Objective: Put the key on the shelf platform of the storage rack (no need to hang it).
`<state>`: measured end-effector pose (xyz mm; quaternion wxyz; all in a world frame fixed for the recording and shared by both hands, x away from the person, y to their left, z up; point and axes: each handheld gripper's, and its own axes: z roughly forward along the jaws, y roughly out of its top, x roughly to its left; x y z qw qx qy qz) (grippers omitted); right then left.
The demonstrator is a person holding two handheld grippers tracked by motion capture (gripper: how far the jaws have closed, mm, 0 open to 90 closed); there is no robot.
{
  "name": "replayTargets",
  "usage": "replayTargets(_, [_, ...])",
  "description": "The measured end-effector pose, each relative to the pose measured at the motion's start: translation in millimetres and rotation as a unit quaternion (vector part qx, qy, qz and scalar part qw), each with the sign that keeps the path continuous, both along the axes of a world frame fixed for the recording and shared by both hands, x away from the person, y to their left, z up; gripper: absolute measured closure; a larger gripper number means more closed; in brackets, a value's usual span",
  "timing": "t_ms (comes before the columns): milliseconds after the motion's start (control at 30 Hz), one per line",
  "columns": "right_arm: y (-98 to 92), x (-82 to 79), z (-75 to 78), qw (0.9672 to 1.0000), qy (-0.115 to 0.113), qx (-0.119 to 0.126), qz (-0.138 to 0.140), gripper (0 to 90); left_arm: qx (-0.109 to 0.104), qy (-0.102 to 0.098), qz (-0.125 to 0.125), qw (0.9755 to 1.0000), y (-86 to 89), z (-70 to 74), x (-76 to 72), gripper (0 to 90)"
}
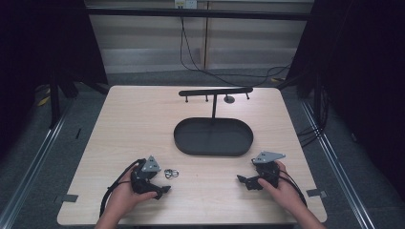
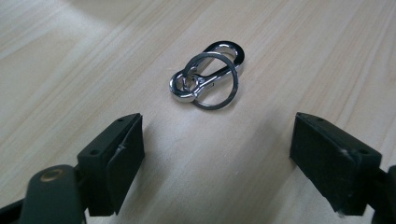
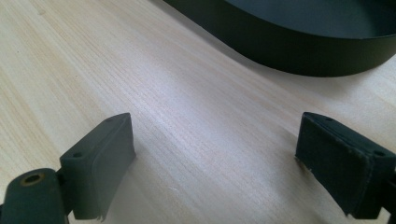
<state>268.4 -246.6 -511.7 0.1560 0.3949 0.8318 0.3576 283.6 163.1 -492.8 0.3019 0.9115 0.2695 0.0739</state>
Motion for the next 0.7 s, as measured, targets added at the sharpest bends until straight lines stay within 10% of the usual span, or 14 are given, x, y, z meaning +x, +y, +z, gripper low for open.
replayTargets(700, [-0.3, -0.5, 0.1, 1.0, 0.001, 0.0, 0.0, 10.9, 0.095, 0.064, -0.026, 0.9931, -32.3, 32.4, 29.5, 31.9])
